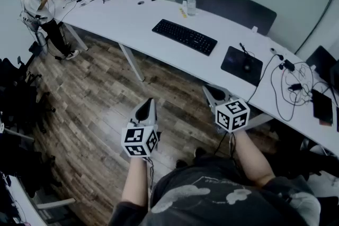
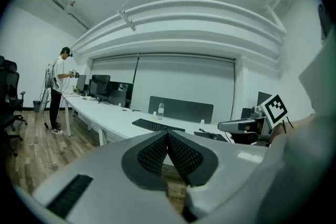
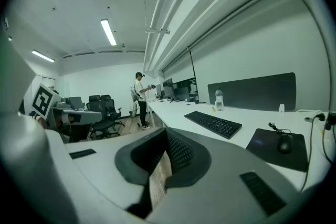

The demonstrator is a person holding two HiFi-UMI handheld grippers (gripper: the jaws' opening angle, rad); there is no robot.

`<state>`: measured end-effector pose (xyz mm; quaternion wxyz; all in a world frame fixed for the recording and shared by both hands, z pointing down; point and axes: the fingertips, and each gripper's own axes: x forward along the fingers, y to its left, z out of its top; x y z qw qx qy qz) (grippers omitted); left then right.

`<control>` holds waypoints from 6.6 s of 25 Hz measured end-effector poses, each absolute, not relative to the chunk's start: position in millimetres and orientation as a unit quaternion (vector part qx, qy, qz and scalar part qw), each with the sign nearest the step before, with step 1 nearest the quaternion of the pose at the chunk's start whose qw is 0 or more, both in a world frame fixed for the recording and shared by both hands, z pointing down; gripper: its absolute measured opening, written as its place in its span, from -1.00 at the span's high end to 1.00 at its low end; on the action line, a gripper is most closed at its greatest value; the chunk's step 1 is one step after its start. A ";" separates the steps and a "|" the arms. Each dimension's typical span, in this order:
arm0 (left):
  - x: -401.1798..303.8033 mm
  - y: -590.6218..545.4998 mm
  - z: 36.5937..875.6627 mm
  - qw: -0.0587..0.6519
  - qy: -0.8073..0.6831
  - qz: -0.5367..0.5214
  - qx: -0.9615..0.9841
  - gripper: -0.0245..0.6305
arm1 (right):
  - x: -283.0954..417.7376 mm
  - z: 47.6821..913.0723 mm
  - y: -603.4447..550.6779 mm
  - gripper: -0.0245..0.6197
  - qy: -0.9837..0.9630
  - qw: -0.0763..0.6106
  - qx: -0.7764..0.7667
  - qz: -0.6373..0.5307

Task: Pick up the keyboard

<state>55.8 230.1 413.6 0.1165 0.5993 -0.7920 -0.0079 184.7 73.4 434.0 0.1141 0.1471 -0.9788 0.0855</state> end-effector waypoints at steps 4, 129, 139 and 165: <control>54.8 233.9 414.8 0.119 -0.791 -0.010 0.600 0.92 | 186.0 435.3 75.2 0.92 -0.978 0.115 0.151 0.091; -261.2 -302.1 538.3 0.153 -0.420 0.244 0.861 0.92 | -36.5 653.5 -310.8 -0.60 -0.813 0.572 -0.001 0.110; -255.5 -296.3 541.5 0.155 -0.407 0.257 0.863 0.92 | -28.8 650.8 -310.7 -0.59 -0.797 0.595 -0.037 0.094; -250.7 -294.3 548.5 0.100 -0.407 0.324 0.848 0.90 | -11.5 640.4 -280.3 -0.37 -0.725 0.677 -0.029 0.123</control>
